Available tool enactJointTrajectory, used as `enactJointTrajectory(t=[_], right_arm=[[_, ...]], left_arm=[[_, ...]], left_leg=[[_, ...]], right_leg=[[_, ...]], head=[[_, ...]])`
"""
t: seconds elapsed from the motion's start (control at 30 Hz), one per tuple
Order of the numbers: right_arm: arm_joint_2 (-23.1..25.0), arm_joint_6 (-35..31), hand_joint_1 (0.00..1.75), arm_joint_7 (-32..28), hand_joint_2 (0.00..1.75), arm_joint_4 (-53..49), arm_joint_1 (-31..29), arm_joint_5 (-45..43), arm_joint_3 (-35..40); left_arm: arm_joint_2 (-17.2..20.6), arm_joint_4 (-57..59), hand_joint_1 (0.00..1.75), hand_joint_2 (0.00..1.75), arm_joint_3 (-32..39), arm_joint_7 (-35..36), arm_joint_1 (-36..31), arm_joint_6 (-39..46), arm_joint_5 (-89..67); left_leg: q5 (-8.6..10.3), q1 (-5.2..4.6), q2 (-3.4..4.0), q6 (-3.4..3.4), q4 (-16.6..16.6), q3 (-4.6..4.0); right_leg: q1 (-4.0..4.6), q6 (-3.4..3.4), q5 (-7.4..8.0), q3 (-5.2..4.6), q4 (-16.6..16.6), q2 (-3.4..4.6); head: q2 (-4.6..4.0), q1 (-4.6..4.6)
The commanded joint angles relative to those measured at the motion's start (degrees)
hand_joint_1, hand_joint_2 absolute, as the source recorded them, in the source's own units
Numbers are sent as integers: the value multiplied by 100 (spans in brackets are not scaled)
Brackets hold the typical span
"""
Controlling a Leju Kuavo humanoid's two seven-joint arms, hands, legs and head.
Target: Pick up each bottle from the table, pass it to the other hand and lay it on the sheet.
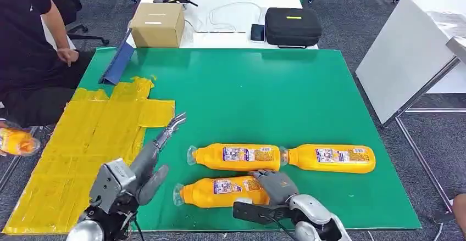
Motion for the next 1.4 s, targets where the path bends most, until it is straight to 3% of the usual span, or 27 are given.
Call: enactJointTrajectory(t=[0.03,0.2,0.23,0.27,0.33,0.47,0.53,0.63,0.8,1.0,1.2,1.3,1.37,1.4], right_arm=[[498,-783,175,959,175,-2406,1772,-2759,-596],[418,-874,175,997,175,-2333,1734,-2841,-528],[577,-1168,175,609,175,-2328,1800,-3322,-655],[658,-1324,175,369,175,-2510,1926,-3758,-718],[695,-1579,175,109,175,-2974,2108,-4184,-692],[695,-1675,175,28,175,-3159,2162,-4287,-667],[693,-1958,175,-221,175,-3508,2224,-4224,-475],[694,-2103,175,-354,175,-3461,2122,-4084,-392],[726,-2198,175,-381,175,-3107,1660,-3643,-366],[711,-1972,175,-371,175,-2656,1030,-2873,-24],[713,-1934,175,-365,175,-2617,950,-2744,66],[777,-1781,175,-405,175,-2369,623,-2390,271],[806,-2275,175,-1553,175,-908,35,-2417,288],[812,-2370,175,-1805,175,-578,-93,-2316,361]], left_arm=[[-200,-756,0,0,723,-165,1429,483,1258],[-221,-731,0,0,704,-179,1389,444,1263],[-388,-784,0,0,780,-148,1475,511,1302],[-436,-892,0,175,802,-142,1630,488,1323],[-513,-1000,0,175,828,-165,1868,447,1429],[-540,-1019,0,175,828,-195,1936,434,1481],[-648,-1016,0,175,838,-224,2046,564,1745],[-662,-1001,0,175,816,-218,2101,668,1913],[-426,-1007,0,175,463,-200,1956,696,2040],[119,-1019,0,175,-307,-284,1461,1150,1922],[236,-995,0,175,-433,-320,1377,1272,1880],[331,-878,0,175,-646,-230,1191,1473,2018],[409,-721,0,175,-803,-165,1028,1569,2188],[405,-682,0,175,-832,-164,990,1610,2233]], left_leg=[[-2,-5,-30,-14,3,-21],[-3,-6,-36,-13,4,-61],[-5,-7,-31,-15,6,-80],[-2,-10,-37,-17,3,-89],[5,-8,-42,-10,5,-99],[3,-9,-44,-12,6,-98],[3,-12,-37,-13,10,-114],[5,-10,-42,-12,3,-107],[10,-6,-38,-12,-1,-105],[15,-4,-42,-11,-5,-101],[15,-7,-44,-12,-7,-94],[15,-11,-45,-16,-8,-93],[19,-10,-38,-18,-10,-95],[23,-5,-25,-14,-21,-88]], right_leg=[[-6,-7,-13,-21,12,-24],[-5,-5,-10,-36,14,-22],[-6,-6,-9,-38,18,-15],[-8,-6,-10,-25,18,-20],[-5,-1,-10,-27,18,-29],[-7,-2,-12,-27,21,-30],[-8,9,-20,-98,29,-21],[-6,9,-17,-88,19,-26],[-1,9,-10,-86,11,-23],[1,10,-7,-80,7,-27],[-3,10,-9,-71,7,-28],[-7,9,-9,-73,11,-27],[-6,7,-4,-74,10,-20],[-1,9,6,-62,-7,-9]], head=[[2,-2],[2,0],[2,0],[0,-7],[2,-2],[0,-2],[0,2],[0,0],[0,2],[0,0],[0,0],[0,0],[0,0],[0,0]])
